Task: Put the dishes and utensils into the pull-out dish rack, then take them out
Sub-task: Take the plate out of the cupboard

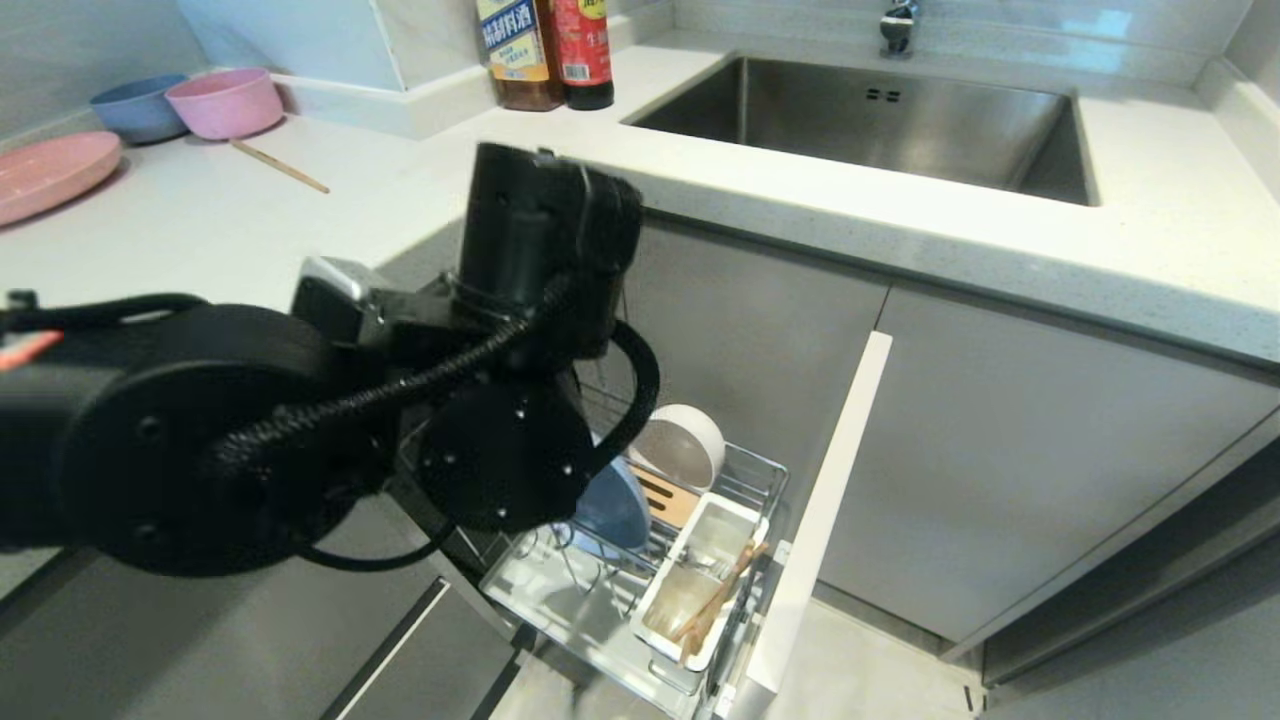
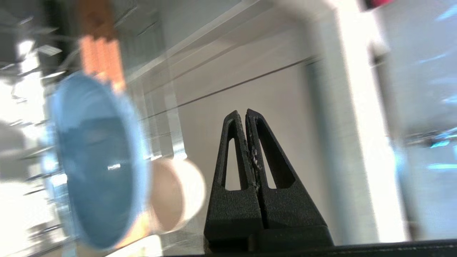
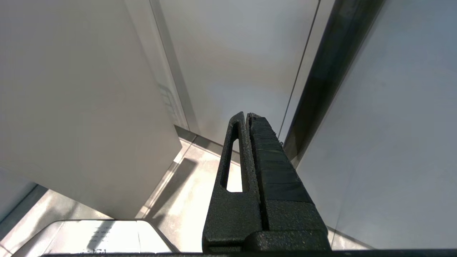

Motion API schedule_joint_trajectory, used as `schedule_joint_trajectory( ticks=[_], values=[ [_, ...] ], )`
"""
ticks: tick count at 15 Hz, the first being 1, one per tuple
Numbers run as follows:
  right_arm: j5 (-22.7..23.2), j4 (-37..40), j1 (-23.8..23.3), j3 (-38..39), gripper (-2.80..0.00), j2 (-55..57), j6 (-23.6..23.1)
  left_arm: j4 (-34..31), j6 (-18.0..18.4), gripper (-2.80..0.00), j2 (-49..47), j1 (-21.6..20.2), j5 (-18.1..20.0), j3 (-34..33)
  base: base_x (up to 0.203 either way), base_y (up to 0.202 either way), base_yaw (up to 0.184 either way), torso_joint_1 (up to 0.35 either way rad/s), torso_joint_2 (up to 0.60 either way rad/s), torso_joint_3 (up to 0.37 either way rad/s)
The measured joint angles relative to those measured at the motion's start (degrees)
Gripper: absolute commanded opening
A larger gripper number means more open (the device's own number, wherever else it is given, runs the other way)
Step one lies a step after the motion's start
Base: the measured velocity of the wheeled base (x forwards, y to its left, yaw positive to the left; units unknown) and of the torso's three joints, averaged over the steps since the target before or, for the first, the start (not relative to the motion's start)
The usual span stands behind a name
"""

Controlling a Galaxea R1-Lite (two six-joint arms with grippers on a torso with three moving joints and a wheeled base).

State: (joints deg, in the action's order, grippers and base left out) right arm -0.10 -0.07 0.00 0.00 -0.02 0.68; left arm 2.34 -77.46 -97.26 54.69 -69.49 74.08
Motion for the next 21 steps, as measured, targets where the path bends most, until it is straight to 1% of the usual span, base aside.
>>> schedule_joint_trajectory(
  ticks=[2,3,5,6,8,9,10,11,12,13,14,15,17,18,19,21],
  values=[
    [0.0,0.0,0.0,0.0,-2.8,0.0,0.0,-0.1,3.2,-2.8,1.5,-0.4,0.2,5.8,0.0,0.0,0.0,0.0,0.0,0.0],
    [0.0,0.0,0.0,0.0,-2.8,0.0,0.0,-0.1,5.4,-2.8,2.1,-0.7,0.7,9.2,0.0,0.0,0.0,0.0,0.0,0.0],
    [0.0,0.0,0.0,0.0,-2.8,0.0,0.0,-0.1,11.4,-2.8,3.6,-1.3,2.3,16.6,0.0,0.0,0.0,0.0,0.0,0.0],
    [0.0,0.0,0.0,0.0,-2.8,0.0,0.0,0.0,15.1,-2.8,4.5,-1.5,3.4,21.1,0.0,0.0,0.0,0.0,0.0,0.0],
    [0.0,0.0,0.0,0.0,-2.8,0.0,0.0,0.1,24.0,-2.8,6.5,-1.8,6.0,29.8,0.0,0.0,0.0,0.0,0.0,0.0],
    [0.0,0.0,0.0,0.0,-2.8,0.0,0.0,0.2,29.7,-2.8,7.8,-2.1,7.3,32.6,0.0,0.0,0.0,0.0,0.0,0.0],
    [0.0,0.0,0.0,0.0,-2.8,0.0,0.0,0.2,36.4,-2.8,9.5,-3.0,8.9,34.1,0.0,0.0,0.0,0.0,0.0,0.0],
    [0.0,0.0,0.0,0.0,-2.8,0.0,0.0,0.2,42.8,-2.8,11.1,-4.8,10.9,34.8,0.0,0.0,0.0,0.0,0.0,0.0],
    [0.0,0.0,0.0,0.0,-2.8,0.0,0.0,0.2,48.6,-2.8,12.7,-7.4,13.2,35.2,0.0,0.0,0.0,0.0,0.0,0.0],
    [0.0,0.0,0.0,0.0,-2.8,0.0,0.0,0.2,53.4,-2.8,14.3,-10.7,15.7,35.4,0.0,0.0,0.0,0.0,0.0,0.0],
    [0.0,0.0,0.0,0.0,-2.8,0.0,0.0,0.1,57.0,-2.8,15.8,-14.7,18.7,35.5,0.0,0.0,0.0,0.0,0.0,0.0],
    [0.0,0.0,0.0,0.0,-2.8,0.0,0.0,-0.1,59.1,-2.8,17.2,-18.8,21.7,35.5,0.0,0.0,0.0,0.0,0.0,0.0],
    [0.0,0.0,0.0,0.0,-2.8,0.0,0.0,-1.7,60.4,-2.8,20.4,-28.6,28.7,34.9,0.0,0.0,0.0,0.0,0.0,0.0],
    [0.0,0.0,0.0,0.0,-2.8,0.0,0.0,-4.1,60.7,-2.8,22.8,-34.2,32.9,34.4,0.0,0.0,0.0,0.0,0.0,0.0],
    [0.0,0.0,0.0,0.0,-2.8,0.0,0.0,-7.3,60.8,-2.8,25.6,-38.9,37.5,33.6,0.0,0.0,0.0,0.0,0.0,0.0],
    [0.0,0.0,0.0,0.0,-2.8,0.0,0.0,-15.2,60.9,-2.8,33.0,-46.8,47.5,30.5,0.0,0.0,0.0,0.0,0.0,0.0]
  ],
)
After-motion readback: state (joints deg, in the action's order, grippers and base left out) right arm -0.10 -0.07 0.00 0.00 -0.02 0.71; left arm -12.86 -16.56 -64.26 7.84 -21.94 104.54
